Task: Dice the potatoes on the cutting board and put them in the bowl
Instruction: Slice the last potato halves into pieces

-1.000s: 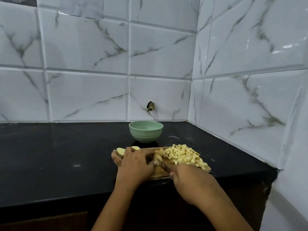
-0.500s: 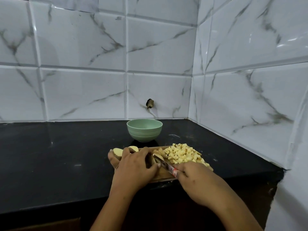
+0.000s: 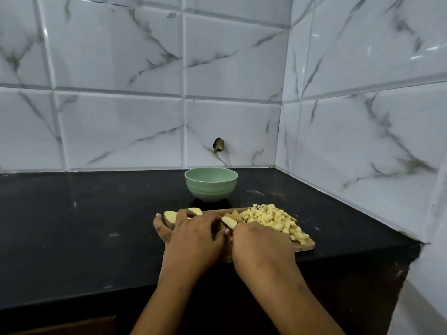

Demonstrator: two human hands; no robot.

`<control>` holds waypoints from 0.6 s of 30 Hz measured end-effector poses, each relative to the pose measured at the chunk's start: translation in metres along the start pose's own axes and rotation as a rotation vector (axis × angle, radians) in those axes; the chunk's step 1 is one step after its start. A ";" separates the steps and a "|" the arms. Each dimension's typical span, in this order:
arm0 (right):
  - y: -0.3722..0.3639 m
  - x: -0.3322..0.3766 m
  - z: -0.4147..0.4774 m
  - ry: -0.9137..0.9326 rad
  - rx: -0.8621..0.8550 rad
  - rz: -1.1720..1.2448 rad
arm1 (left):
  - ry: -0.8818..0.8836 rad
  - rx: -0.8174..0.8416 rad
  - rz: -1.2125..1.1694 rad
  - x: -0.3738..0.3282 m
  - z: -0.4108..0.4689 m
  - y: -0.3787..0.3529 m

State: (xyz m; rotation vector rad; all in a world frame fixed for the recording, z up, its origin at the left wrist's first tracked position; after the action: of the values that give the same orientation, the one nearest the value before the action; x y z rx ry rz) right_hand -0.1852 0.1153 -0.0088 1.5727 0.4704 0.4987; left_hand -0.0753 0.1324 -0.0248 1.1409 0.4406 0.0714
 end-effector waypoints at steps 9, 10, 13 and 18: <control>-0.001 -0.016 -0.013 0.001 -0.052 0.013 | 0.068 -0.024 -0.018 0.008 -0.001 0.000; 0.001 -0.021 -0.017 0.006 -0.058 0.031 | 0.067 -0.021 -0.020 0.007 -0.001 0.000; 0.009 -0.034 -0.026 0.017 -0.087 0.089 | 0.057 -0.002 -0.004 0.004 -0.001 -0.001; 0.019 -0.042 -0.026 0.001 -0.171 0.164 | 0.054 0.081 0.031 0.005 0.002 -0.009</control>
State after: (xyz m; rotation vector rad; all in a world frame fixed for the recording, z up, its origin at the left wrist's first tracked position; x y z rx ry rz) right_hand -0.2347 0.1107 0.0104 1.4523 0.2923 0.6482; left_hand -0.0714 0.1279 -0.0337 1.2277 0.4774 0.1125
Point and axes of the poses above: each hand's wrist, its own z-axis towards the middle knuckle, its own y-axis out of the back of the hand, x = y × z, the point moved 8 cm from there along z, towards the middle knuckle, and after that the axes turned 10 degrees about x, right-handed, at the moved point
